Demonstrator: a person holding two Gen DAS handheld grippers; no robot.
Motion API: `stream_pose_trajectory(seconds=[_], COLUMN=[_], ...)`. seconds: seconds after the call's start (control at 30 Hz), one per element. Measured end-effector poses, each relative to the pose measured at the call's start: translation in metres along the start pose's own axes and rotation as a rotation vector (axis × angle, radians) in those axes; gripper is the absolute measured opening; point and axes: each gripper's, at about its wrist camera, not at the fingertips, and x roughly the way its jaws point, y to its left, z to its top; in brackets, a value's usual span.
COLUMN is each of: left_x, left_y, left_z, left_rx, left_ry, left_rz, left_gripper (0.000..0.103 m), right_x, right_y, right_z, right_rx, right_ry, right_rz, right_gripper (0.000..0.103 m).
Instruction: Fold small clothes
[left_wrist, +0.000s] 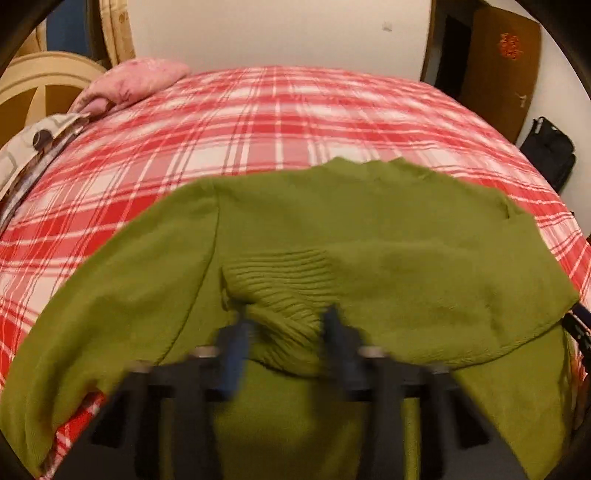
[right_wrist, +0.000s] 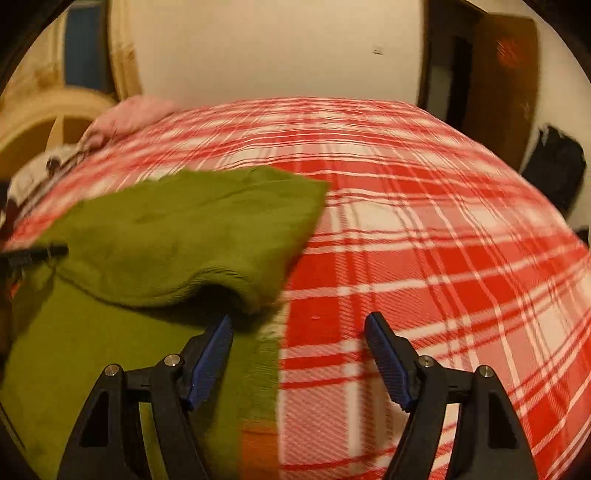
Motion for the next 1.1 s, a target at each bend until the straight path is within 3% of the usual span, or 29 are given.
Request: stream_pose_trajectory(seconds=[0.13,0.27,0.47,0.53,0.67,0.77,0.83,0.9,0.97,1.03,1.1], left_x=[-0.019,-0.042,-0.028,-0.024,-0.021,-0.021,-0.024,-0.029,-0.04,-0.054,-0.073], left_y=[0.007,0.017,0.033,0.031,0.027,0.027,0.026,0.025,0.028,0.035,0.049], left_z=[0.0,-0.007,-0.014,-0.017,-0.02,-0.024,-0.028,-0.034,-0.041,-0.051,-0.064], left_rx=[-0.031,-0.034,-0.072,-0.062,-0.041,-0.048,-0.051,-0.039,-0.042,-0.054,-0.077], left_ry=[-0.035,-0.069,-0.032,-0.033,-0.031,-0.027,-0.033,-0.035,-0.055,-0.08,-0.114], left_rz=[-0.048,-0.029,-0.028,-0.017,0.004,0.029,0.042,0.088,0.083,0.075,0.088], left_gripper=[0.011,0.011,0.012,0.012,0.015,0.02,0.025,0.051,0.053,0.061,0.082], right_x=[0.001,-0.002,-0.004,-0.013,-0.035,-0.025,-0.003,0.023,0.021,0.01,-0.007], right_y=[0.003,0.009,0.013,0.018,0.032,0.045,0.054,0.056,0.044,0.039,0.038], right_z=[-0.002,-0.003,-0.003,-0.002,0.014,0.025,0.028,0.024,0.022,0.022,0.023], right_rx=[-0.004,-0.029,-0.05,-0.068,-0.093,-0.128,-0.16,-0.172,-0.105,-0.095,-0.102], right_ry=[0.003,-0.013,-0.021,-0.063,-0.159,-0.13,-0.038,0.095,0.096,0.084,0.038], right_rz=[-0.009,-0.026,-0.041,-0.035,0.068,0.108,0.12,0.065,0.067,-0.001,-0.028], right_gripper=[0.074,0.074,0.074,0.074,0.074,0.074,0.074,0.074,0.074,0.074,0.076])
